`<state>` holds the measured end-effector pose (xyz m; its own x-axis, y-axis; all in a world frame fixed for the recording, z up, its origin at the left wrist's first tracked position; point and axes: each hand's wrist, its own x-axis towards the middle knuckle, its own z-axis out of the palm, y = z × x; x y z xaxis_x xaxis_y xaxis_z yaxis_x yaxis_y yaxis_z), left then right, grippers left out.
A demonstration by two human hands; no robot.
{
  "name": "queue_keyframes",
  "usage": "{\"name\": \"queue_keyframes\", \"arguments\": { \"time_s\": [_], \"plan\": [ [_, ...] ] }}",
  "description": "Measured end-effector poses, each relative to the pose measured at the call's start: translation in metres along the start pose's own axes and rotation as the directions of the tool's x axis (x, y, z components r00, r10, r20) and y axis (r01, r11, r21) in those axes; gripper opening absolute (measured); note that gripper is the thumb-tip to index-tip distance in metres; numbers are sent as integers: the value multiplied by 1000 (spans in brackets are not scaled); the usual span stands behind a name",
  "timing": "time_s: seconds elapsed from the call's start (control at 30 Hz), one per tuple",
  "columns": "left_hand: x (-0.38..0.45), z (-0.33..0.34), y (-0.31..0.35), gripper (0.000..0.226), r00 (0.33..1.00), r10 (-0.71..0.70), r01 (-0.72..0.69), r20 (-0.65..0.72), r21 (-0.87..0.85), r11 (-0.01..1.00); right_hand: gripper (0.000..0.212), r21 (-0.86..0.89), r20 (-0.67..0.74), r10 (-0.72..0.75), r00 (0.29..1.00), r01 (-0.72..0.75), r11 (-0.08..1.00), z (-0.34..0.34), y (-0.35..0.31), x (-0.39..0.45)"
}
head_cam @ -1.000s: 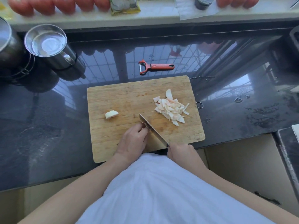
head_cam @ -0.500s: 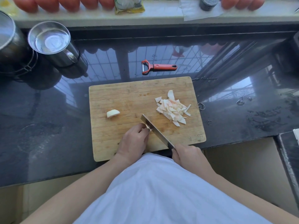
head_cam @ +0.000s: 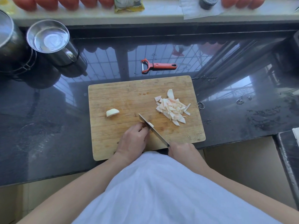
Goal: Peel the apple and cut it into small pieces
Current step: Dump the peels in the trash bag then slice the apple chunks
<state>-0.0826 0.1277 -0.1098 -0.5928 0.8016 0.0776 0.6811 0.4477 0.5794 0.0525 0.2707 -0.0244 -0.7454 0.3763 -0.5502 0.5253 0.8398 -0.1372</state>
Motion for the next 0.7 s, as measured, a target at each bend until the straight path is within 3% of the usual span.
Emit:
{"name": "queue_keyframes", "arguments": {
  "time_s": [0.1,0.17,0.27,0.4,0.57,0.7],
  "plan": [
    [0,1,1,15,1000,-10,10,-6,3,1000,36,-34,-122,-74,990,70,997,3,-15,27],
    [1,0,2,12,1000,-12,12,-16,-3,1000,17,-34,-132,-78,988,74,997,4,-22,35],
    [-1,-2,3,1,999,6,-7,-43,-16,1000,22,44,-167,-6,986,13,999,3,-10,30],
    [1,-4,6,12,997,-27,22,-69,-65,998,25,200,-255,151,955,-100,975,-7,21,29],
    [10,2,6,8,999,-22,19,-48,-55,998,32,271,-257,80,963,-8,963,-17,17,13],
    [10,4,6,7,999,-1,-1,-42,-45,999,25,217,-177,9,984,30,976,-7,9,-1]
  ]
}}
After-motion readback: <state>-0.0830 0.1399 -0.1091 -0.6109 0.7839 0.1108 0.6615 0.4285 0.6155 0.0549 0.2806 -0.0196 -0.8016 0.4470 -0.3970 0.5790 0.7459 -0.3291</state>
